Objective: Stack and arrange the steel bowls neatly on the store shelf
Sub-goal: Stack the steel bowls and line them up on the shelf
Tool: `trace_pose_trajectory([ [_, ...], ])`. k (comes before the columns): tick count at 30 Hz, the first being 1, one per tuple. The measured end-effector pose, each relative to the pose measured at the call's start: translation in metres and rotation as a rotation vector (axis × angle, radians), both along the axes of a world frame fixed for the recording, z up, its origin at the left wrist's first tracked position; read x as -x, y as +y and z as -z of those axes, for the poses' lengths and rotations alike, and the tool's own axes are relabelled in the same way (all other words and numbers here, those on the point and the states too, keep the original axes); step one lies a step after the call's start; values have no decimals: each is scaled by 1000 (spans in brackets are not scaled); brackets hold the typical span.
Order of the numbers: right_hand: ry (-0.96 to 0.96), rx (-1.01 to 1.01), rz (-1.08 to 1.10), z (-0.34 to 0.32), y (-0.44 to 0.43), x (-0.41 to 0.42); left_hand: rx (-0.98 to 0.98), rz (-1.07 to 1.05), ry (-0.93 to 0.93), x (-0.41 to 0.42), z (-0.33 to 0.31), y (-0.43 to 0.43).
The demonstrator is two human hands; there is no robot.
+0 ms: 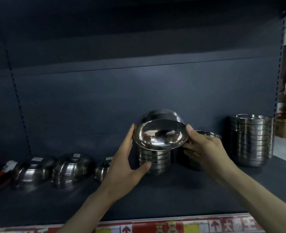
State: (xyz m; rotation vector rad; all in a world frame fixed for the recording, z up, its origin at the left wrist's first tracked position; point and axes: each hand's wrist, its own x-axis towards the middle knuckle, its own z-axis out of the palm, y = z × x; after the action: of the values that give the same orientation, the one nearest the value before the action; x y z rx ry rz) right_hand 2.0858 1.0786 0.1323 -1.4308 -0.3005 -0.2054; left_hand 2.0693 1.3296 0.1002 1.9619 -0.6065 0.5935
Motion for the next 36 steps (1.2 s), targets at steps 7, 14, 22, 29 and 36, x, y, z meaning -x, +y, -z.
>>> trace_pose_trajectory([
  [7, 107, -1, -10, -12, 0, 2, -161, -125, -149, 2, -3, -4],
  [14, 92, 40, -21, -8, -1, 7, 84, -53, -83, -3, -7, -4],
  [22, -51, 130, -34, -6, 6, 20, 336, 71, 0, -11, -8, -3],
  [29, -253, 185, -112, -2, 16, 28, 507, 160, 91, -8, -21, -12],
  [36, -204, 57, -38, 6, 26, -5, 572, 147, 55, -21, -23, -21],
])
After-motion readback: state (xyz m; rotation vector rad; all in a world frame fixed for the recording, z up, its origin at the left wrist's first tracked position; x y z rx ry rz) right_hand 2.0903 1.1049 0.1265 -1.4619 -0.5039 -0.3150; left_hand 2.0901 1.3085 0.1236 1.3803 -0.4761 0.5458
